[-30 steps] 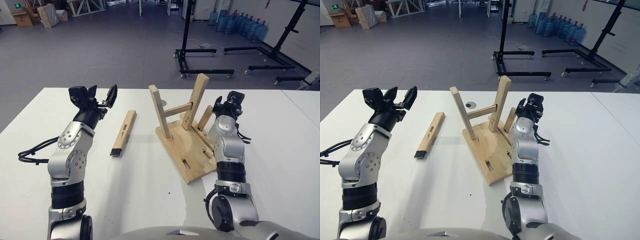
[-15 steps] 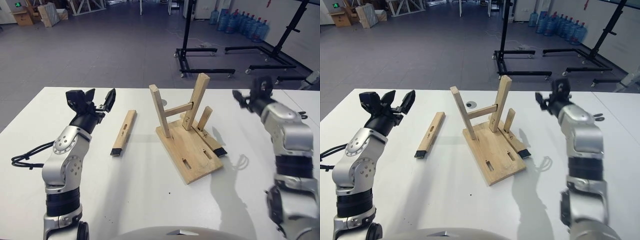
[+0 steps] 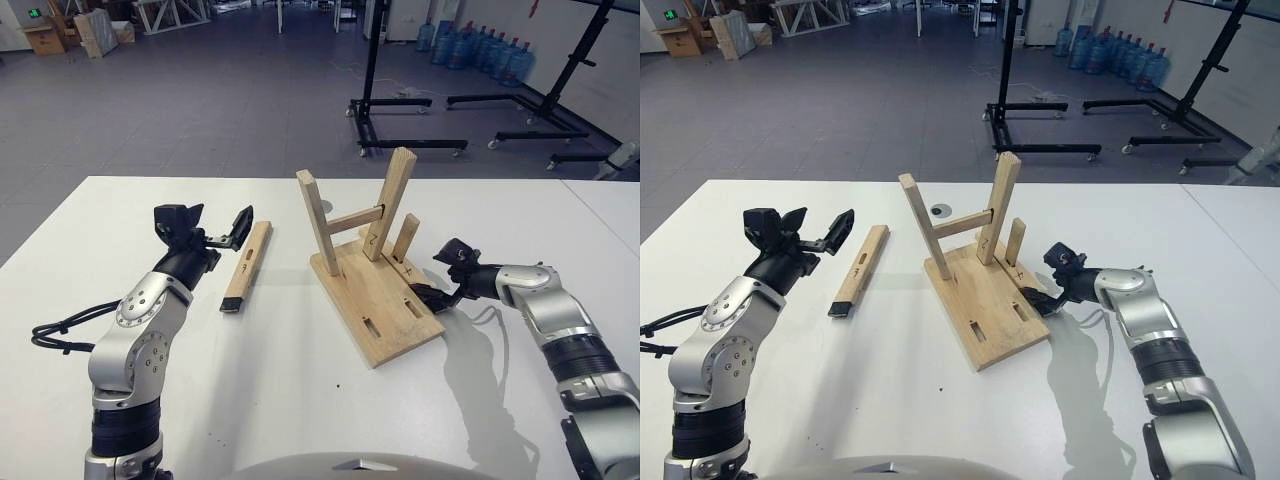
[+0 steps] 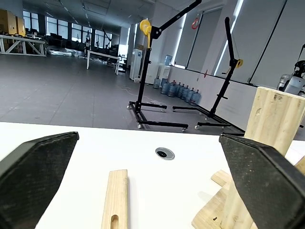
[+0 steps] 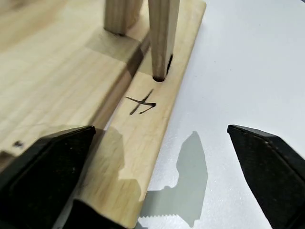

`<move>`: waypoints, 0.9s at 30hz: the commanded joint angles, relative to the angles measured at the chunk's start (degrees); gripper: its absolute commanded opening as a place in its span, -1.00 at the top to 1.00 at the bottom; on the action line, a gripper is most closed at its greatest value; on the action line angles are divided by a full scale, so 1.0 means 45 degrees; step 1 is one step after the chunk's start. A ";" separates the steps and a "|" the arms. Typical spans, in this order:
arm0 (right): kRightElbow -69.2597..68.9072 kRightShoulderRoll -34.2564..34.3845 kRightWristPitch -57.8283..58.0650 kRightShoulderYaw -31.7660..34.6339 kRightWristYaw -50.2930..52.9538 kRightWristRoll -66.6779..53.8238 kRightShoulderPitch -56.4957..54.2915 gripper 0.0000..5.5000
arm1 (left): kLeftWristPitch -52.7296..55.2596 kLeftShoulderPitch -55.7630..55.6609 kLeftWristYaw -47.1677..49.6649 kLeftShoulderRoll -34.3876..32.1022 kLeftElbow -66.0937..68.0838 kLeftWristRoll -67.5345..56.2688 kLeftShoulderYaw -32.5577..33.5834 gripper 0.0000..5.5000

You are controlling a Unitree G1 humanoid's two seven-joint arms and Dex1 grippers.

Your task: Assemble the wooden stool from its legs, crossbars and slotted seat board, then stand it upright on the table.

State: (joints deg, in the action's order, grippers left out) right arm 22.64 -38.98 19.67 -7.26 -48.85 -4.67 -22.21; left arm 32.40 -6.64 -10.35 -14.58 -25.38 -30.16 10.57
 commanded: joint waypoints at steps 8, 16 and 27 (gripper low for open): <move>0.1038 0.0544 -0.0510 -0.0694 -0.0234 0.0940 -0.0251 -0.89 | 0.0086 -0.0059 0.0184 0.0078 -0.0089 0.0183 -0.0200 -0.96; 0.0939 0.0693 0.2180 -0.0404 0.0219 0.0682 0.0360 -0.38 | -0.0062 -0.0141 0.0223 0.0204 0.0074 0.0336 -0.0232 -0.96; -0.4151 0.1058 0.6228 -0.2314 0.1638 0.1123 0.2704 0.22 | -0.0293 -0.0302 0.0228 0.0246 0.0332 0.0558 -0.0157 -0.96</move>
State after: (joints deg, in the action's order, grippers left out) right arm 4.78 -36.55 41.18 -12.35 -41.49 -0.08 -16.79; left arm 31.46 -7.03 -9.36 -13.73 -24.43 -28.23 10.06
